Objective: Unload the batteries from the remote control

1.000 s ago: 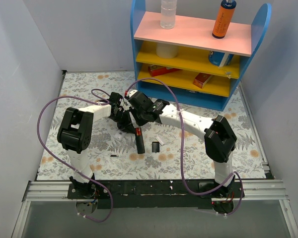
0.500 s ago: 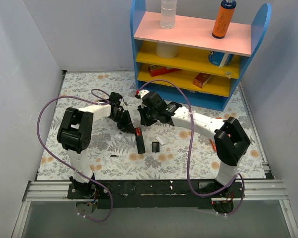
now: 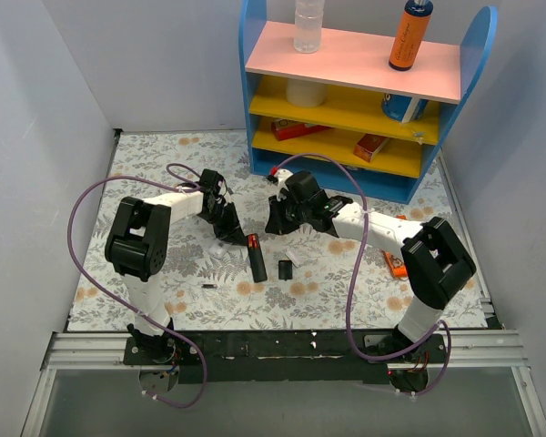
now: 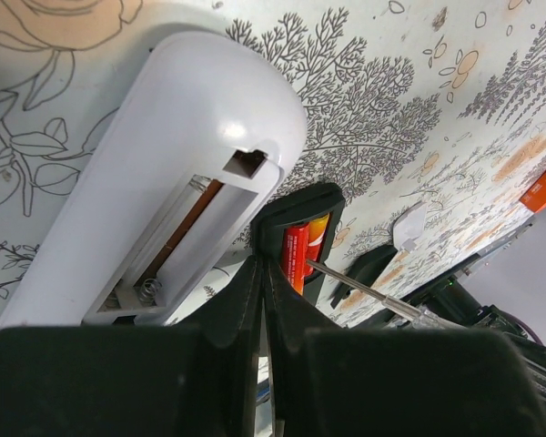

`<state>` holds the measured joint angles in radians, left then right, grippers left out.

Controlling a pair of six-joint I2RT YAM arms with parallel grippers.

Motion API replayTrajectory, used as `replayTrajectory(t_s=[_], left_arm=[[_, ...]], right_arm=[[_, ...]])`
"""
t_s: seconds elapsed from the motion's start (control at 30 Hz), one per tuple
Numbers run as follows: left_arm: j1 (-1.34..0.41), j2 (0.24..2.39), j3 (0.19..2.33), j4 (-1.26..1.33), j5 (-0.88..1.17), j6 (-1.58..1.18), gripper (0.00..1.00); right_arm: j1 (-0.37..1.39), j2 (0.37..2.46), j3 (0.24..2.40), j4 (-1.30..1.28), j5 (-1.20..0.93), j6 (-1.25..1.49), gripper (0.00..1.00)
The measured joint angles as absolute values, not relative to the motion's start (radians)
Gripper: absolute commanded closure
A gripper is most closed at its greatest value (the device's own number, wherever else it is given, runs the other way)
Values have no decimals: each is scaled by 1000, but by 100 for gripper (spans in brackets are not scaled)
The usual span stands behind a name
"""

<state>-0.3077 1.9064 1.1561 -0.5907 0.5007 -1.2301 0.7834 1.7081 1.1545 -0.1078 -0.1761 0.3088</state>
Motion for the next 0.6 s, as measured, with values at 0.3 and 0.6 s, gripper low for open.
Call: replayTrajectory(t_s=[0.3,0.6], left_arm=[[-308,1906,1156,-590,504,-1229,96],[-310,1896,1150,-580,503,-1228,92]], right_arm=[[774,1704,1146,-97,-194,310,99],[775,1703,1150,-103,-204,284,99]])
